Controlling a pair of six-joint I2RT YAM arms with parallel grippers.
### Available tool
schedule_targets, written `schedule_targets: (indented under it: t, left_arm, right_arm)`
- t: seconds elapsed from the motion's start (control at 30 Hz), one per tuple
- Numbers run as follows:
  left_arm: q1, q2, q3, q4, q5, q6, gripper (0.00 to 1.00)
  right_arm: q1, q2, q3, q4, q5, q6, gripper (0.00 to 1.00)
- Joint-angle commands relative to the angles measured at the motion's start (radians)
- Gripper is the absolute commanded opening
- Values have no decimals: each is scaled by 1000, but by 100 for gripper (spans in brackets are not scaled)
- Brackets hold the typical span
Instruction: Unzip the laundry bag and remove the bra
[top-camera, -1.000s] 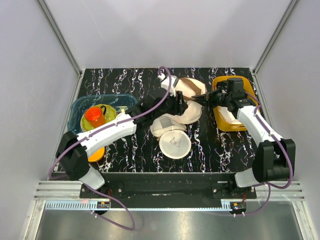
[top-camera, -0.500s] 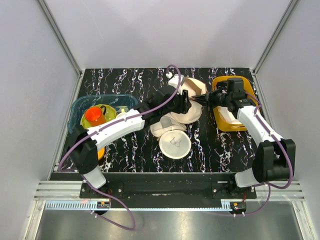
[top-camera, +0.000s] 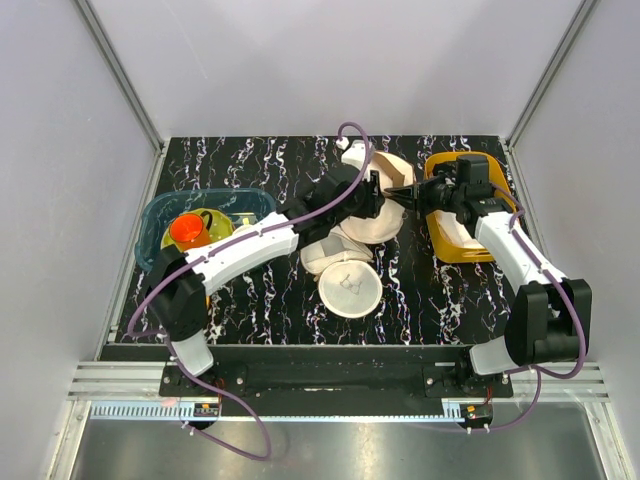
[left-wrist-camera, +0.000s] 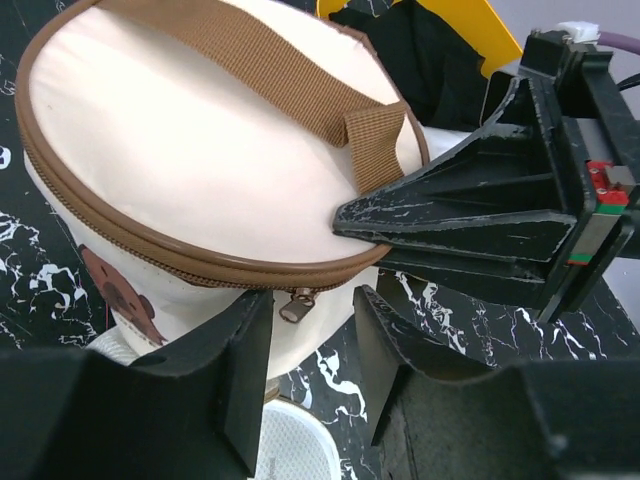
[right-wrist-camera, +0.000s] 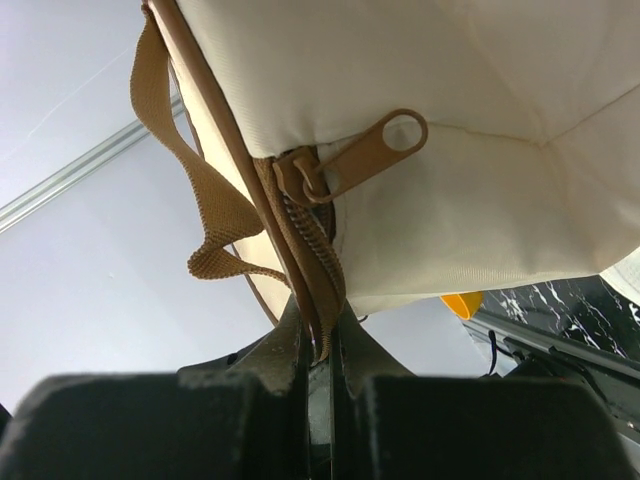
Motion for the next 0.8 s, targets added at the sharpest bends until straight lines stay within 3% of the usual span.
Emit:
schedule_targets:
  t: [0.0,0.1,0.2,0.23,0.3,0.77]
  left_arm:
    - [-5,21,68,16,-48,5,40]
    - [-5,12,60,16,-68,6,33]
    - [-2,3,59,7,-87,3,18]
    - [0,1,59,4,-90,3,7]
    - [7,-14,53,-8,-103,-1,0]
    - [148,-166,-90,19,-68,-57,0]
  right_arm:
    - [-6,-52,3,72,-24,16,0]
    - [-4,-55,-4,75,-25,16,0]
    - [-4,-54,-14,83,-29,21,0]
    - [-6,-55,-14,84,-29,21,0]
    - [-6,-55,-24,86,-29,21,0]
    - [-6,-70,-79,106,-64,-42,0]
